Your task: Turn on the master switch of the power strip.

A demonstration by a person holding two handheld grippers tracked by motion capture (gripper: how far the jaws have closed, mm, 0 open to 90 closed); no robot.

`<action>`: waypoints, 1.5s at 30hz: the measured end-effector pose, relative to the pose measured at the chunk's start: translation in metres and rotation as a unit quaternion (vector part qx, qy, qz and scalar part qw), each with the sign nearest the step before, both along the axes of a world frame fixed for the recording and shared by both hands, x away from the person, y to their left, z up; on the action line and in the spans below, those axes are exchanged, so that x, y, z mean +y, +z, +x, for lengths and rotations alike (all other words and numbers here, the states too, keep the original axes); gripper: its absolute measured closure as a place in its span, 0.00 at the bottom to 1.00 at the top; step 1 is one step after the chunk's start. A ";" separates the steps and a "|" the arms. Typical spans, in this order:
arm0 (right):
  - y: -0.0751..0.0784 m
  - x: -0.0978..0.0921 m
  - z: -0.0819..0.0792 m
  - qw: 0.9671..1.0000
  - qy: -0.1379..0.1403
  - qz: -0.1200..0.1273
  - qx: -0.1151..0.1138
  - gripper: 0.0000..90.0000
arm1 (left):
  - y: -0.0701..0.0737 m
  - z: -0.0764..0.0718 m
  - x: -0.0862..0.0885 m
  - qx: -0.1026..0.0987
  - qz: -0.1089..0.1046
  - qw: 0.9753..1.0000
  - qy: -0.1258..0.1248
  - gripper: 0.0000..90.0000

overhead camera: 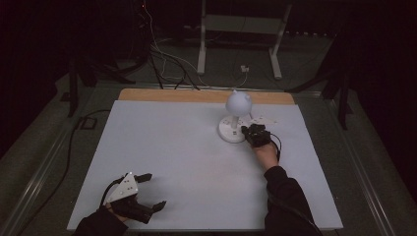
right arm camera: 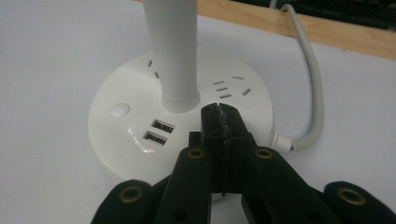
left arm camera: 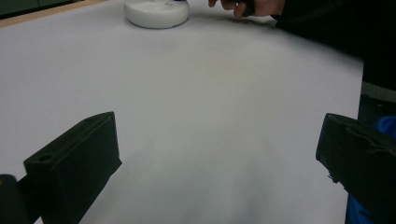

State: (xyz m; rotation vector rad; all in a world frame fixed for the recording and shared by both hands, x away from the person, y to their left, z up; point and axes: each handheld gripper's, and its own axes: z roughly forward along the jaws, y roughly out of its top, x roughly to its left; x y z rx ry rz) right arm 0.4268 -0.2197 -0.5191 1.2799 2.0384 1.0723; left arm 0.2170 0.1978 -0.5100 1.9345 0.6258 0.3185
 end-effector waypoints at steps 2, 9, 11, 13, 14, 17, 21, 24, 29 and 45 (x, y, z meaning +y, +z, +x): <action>0.001 0.000 0.000 1.000 -0.001 -0.002 0.001 1.00 | 0.000 0.000 0.000 0.000 0.001 1.000 0.000 0.00; 0.013 0.007 0.003 1.000 0.011 -0.024 -0.004 1.00 | 0.000 0.000 0.000 -0.001 -0.002 1.000 0.002 0.00; 0.017 0.007 0.003 1.000 0.014 -0.016 -0.006 1.00 | 0.000 0.000 0.000 0.000 -0.002 1.000 0.001 0.00; 0.020 0.008 0.004 1.000 0.019 -0.018 -0.005 1.00 | 0.000 0.000 0.000 0.000 0.000 1.000 0.000 0.00; 0.021 0.008 0.004 1.000 0.022 -0.017 -0.003 1.00 | 0.000 0.000 -0.001 0.000 -0.001 1.000 0.000 0.00; 0.024 0.007 0.002 1.000 0.026 -0.006 0.000 1.00 | 0.001 0.000 0.000 -0.002 -0.002 1.000 0.001 0.00; 0.027 0.004 0.000 1.000 0.027 0.005 0.002 1.00 | 0.000 0.000 0.000 -0.001 -0.002 1.000 0.001 0.00; 0.030 0.003 -0.004 1.000 0.029 0.009 0.003 0.99 | 0.001 0.000 0.000 -0.002 -0.001 1.000 0.000 0.00; 0.033 -0.001 -0.009 0.999 0.040 0.019 0.010 0.69 | 0.001 0.000 0.000 -0.002 -0.001 1.000 0.000 0.00; 0.032 -0.008 -0.025 0.990 0.129 0.035 0.044 0.00 | 0.001 0.000 0.000 -0.001 -0.002 1.000 0.001 0.00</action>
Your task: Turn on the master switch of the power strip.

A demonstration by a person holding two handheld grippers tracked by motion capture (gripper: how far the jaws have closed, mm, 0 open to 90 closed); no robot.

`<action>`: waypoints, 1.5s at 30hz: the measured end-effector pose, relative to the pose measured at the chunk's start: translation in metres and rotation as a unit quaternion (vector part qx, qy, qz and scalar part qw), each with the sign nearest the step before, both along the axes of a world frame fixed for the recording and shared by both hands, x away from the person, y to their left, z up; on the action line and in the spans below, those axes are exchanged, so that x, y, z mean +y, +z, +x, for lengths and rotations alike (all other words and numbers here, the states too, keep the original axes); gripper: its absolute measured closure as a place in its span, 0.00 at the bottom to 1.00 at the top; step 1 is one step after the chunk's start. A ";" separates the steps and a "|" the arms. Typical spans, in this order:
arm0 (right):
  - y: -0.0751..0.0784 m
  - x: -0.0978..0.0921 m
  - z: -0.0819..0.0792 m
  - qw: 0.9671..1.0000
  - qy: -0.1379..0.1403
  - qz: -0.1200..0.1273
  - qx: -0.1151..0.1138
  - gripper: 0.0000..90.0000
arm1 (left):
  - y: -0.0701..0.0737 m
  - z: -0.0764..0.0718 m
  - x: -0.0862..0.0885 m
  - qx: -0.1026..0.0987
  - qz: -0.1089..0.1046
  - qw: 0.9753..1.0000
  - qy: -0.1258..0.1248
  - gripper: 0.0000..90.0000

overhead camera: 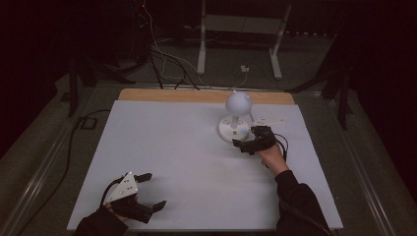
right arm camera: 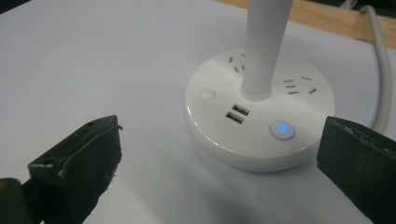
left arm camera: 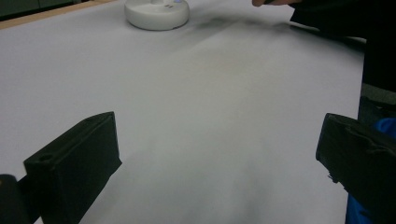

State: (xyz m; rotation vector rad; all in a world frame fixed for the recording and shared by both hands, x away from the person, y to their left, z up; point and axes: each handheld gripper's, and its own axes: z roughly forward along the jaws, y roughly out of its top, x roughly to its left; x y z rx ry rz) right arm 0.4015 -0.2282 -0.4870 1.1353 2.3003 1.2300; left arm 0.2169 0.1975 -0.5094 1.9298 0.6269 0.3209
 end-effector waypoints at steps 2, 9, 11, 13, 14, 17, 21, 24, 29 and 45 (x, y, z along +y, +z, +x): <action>0.002 -0.002 -0.003 1.000 0.000 0.003 0.000 0.00 | 0.000 0.000 0.000 0.000 0.000 1.000 0.000 0.00; 0.003 -0.010 -0.018 1.000 0.010 0.003 0.009 0.00 | 0.000 0.000 0.000 0.000 0.000 1.000 -0.001 0.00; 0.002 -0.014 -0.023 1.000 0.010 0.007 0.008 0.00 | 0.000 0.000 0.000 0.000 0.000 1.000 -0.001 0.00; 0.002 -0.018 -0.028 1.000 0.010 0.008 0.005 0.00 | 0.000 0.000 0.000 0.000 0.000 1.000 -0.001 0.00; 0.002 -0.020 -0.031 1.000 0.008 0.010 0.002 0.00 | 0.000 0.000 0.000 0.000 0.000 1.000 -0.002 0.00; 0.001 -0.026 -0.038 1.000 0.001 0.009 -0.004 0.00 | 0.000 0.000 -0.001 0.000 0.000 1.000 -0.002 0.00; 0.001 -0.034 -0.049 1.000 -0.001 0.014 -0.014 0.00 | 0.000 0.000 0.000 0.000 0.000 1.000 -0.002 0.00; 0.002 -0.041 -0.057 1.000 0.002 0.016 -0.015 0.00 | 0.000 0.000 -0.001 -0.001 0.000 1.000 -0.003 0.00; -0.001 -0.051 -0.072 1.000 0.009 0.013 -0.013 0.00 | 0.000 0.000 -0.001 -0.001 0.000 1.000 -0.003 0.00; -0.018 -0.080 -0.121 1.000 0.020 -0.014 0.010 0.00 | 0.000 -0.001 -0.001 -0.001 0.003 1.000 -0.004 0.00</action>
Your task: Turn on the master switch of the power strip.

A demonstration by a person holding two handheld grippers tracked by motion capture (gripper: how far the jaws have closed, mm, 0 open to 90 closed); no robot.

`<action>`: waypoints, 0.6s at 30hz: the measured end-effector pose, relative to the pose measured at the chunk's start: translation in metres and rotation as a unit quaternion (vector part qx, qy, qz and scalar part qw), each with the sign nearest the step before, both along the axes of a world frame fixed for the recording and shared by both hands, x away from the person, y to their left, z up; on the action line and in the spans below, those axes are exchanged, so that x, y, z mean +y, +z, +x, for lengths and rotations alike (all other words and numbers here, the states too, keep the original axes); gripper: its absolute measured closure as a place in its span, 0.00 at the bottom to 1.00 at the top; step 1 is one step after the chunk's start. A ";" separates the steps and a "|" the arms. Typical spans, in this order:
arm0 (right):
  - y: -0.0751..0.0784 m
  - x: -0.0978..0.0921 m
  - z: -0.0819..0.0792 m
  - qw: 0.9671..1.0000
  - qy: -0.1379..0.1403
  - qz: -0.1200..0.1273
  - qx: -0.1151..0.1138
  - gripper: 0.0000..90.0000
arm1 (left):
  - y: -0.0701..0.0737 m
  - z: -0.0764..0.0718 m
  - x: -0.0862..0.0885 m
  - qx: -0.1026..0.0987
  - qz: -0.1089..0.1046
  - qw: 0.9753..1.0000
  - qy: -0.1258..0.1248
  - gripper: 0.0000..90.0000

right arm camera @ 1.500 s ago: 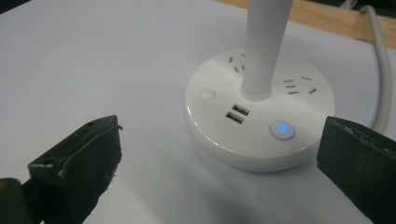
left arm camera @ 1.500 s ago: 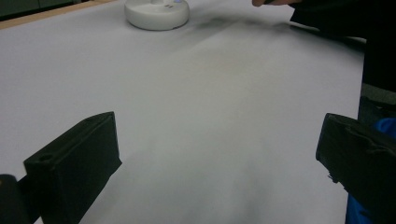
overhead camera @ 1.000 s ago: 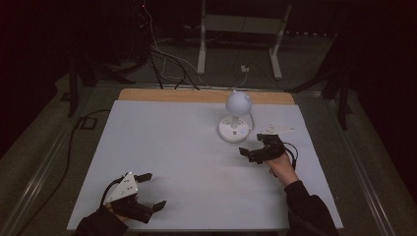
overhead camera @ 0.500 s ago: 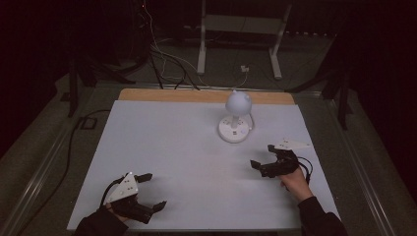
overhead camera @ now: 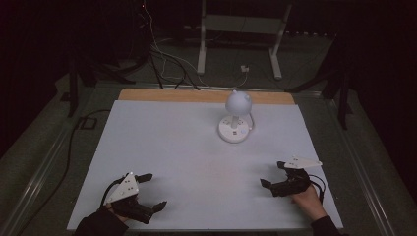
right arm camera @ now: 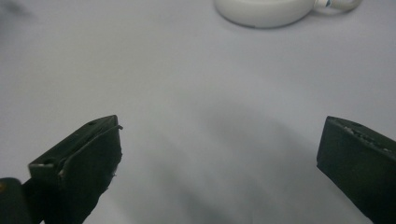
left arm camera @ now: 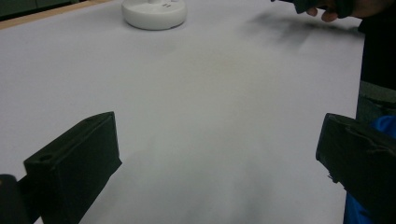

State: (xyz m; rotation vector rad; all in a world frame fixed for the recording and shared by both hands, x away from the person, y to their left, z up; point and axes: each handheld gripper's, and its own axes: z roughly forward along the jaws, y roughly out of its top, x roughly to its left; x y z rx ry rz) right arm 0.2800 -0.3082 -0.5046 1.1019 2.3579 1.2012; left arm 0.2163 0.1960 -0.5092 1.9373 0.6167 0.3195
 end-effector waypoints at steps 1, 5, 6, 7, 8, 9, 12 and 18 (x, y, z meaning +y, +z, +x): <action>-0.001 -0.001 -0.003 1.000 0.003 -0.002 0.001 0.00 | 0.000 0.000 0.000 0.000 0.000 1.000 0.000 0.00; -0.004 -0.006 -0.014 1.000 0.010 -0.010 -0.002 0.00 | 0.000 0.000 0.000 0.000 0.000 1.000 0.000 0.00; -0.005 -0.007 -0.017 1.000 0.010 -0.013 -0.004 0.00 | 0.000 0.000 0.000 0.000 0.000 1.000 0.000 0.00; -0.006 -0.008 -0.019 1.000 0.010 -0.015 -0.004 0.00 | 0.000 0.000 0.000 0.000 0.000 1.000 0.000 0.00; -0.007 -0.009 -0.020 1.000 0.010 -0.017 -0.004 0.00 | 0.000 0.000 -0.001 0.000 0.000 1.000 0.000 0.00; -0.008 -0.010 -0.022 1.000 0.009 -0.019 -0.004 0.00 | 0.000 0.000 -0.001 -0.001 0.000 1.000 0.000 0.00; -0.012 -0.013 -0.027 1.000 0.010 -0.030 -0.003 0.00 | 0.000 0.000 -0.001 -0.001 0.000 1.000 0.000 0.00; -0.014 -0.021 -0.036 0.999 0.004 -0.040 -0.006 0.00 | 0.000 0.000 -0.001 -0.001 0.001 1.000 0.001 0.00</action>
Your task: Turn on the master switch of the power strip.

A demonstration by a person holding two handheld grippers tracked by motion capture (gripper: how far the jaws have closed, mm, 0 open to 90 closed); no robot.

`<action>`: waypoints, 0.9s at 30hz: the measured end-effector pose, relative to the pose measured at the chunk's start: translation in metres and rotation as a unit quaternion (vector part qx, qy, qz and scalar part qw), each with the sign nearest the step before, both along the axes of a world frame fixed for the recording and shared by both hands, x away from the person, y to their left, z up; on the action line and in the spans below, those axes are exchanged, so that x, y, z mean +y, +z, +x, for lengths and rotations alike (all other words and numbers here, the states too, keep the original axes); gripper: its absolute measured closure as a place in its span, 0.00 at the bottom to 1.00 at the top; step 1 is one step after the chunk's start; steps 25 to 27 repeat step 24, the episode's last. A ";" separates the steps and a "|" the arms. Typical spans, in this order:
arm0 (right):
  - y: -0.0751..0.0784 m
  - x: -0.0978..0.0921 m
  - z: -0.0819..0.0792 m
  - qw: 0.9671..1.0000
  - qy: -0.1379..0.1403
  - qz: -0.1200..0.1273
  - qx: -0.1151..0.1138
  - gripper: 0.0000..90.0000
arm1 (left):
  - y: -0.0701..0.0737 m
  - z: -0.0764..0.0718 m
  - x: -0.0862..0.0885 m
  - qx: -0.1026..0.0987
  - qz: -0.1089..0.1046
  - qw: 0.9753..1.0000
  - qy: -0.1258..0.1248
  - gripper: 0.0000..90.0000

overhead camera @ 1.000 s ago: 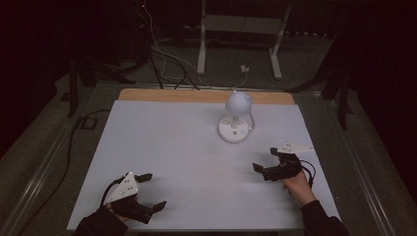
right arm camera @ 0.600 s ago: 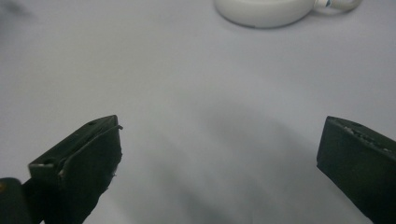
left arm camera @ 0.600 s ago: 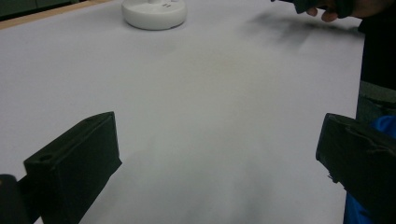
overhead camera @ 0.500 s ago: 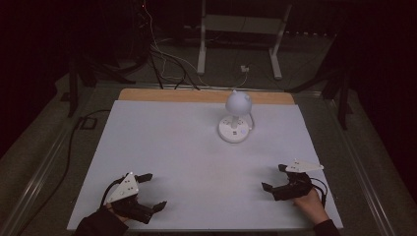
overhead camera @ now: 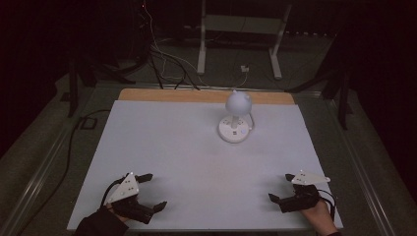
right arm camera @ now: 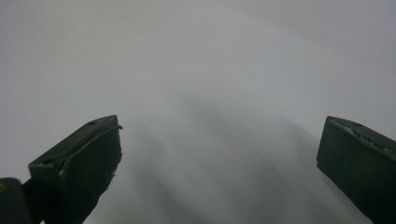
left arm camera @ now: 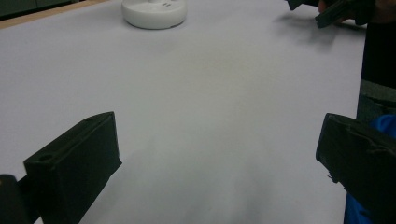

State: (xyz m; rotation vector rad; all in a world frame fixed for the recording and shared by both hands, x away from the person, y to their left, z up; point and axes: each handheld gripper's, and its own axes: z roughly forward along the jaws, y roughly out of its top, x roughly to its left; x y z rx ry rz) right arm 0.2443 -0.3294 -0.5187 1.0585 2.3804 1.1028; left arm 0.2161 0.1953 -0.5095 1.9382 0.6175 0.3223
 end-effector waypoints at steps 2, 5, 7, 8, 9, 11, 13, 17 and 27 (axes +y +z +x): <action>0.001 -0.002 -0.004 1.000 -0.007 -0.009 -0.006 0.00 | 0.000 0.000 0.000 0.000 0.000 1.000 0.000 0.00; -0.001 -0.007 -0.008 1.000 -0.009 -0.008 -0.005 0.00 | 0.000 0.000 0.000 0.001 0.002 1.000 0.000 0.00; -0.004 -0.008 -0.011 1.000 -0.009 -0.013 -0.006 0.00 | 0.000 0.000 -0.001 0.001 0.002 1.000 -0.001 0.00; -0.005 -0.008 -0.013 1.000 -0.009 -0.020 -0.007 0.00 | 0.000 0.000 -0.001 0.001 0.003 1.000 -0.001 0.00; -0.006 -0.007 -0.013 1.000 -0.008 -0.022 -0.008 0.00 | 0.000 0.000 -0.001 0.001 0.003 1.000 -0.001 0.00; -0.008 -0.006 -0.012 1.000 -0.006 -0.017 -0.005 0.00 | 0.000 0.000 -0.001 0.001 0.001 1.000 -0.001 0.00; -0.008 -0.004 -0.011 1.000 -0.004 -0.022 -0.011 0.00 | 0.000 0.000 0.000 0.001 0.002 1.000 -0.001 0.00; -0.008 -0.001 -0.010 0.999 0.000 -0.031 -0.019 0.00 | -0.001 0.001 0.000 0.002 0.000 1.000 0.000 0.00; -0.008 -0.002 -0.010 0.999 -0.002 -0.039 -0.020 0.00 | -0.001 0.001 0.000 0.002 0.001 1.000 0.001 0.00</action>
